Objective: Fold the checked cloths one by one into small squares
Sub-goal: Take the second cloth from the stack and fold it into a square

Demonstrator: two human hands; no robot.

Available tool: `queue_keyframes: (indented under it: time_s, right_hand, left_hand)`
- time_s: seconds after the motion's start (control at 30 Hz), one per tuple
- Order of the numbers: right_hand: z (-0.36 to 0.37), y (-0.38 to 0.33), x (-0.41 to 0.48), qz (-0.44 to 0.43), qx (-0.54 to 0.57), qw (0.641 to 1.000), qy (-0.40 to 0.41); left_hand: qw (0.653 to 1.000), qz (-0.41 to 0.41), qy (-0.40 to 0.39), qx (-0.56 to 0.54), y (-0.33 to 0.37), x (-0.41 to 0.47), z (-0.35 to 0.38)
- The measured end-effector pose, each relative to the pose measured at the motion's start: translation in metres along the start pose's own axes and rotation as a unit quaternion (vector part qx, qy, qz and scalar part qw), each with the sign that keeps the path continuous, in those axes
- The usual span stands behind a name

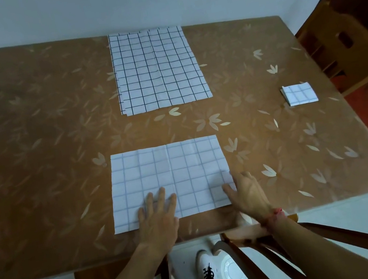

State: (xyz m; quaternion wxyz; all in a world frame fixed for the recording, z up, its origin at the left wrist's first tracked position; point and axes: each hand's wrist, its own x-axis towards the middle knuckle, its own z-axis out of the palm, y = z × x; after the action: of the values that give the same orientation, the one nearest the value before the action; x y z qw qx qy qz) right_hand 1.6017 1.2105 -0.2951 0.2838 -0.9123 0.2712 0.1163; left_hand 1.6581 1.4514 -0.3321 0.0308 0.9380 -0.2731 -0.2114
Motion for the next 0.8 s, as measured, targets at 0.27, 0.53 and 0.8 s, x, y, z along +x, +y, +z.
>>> queue_keyframes:
  time_s: [0.27, 0.53, 0.8]
  right_hand:
    - [-0.018, -0.018, 0.046, 0.155, 0.171, 0.973, 0.020]
    - [-0.013, -0.019, 0.066, 0.182, 0.208, 0.961, -0.005]
    - [-0.018, -0.023, 0.077, 0.160, 0.285, 0.945, 0.006]
  left_hand:
    - [1.000, -0.010, 0.028, 0.010, -0.002, 0.001, 0.007]
    - [0.998, -0.014, 0.055, 0.003, -0.003, 0.003, 0.012]
    - [0.998, -0.007, 0.068, -0.004, -0.006, 0.002, 0.015]
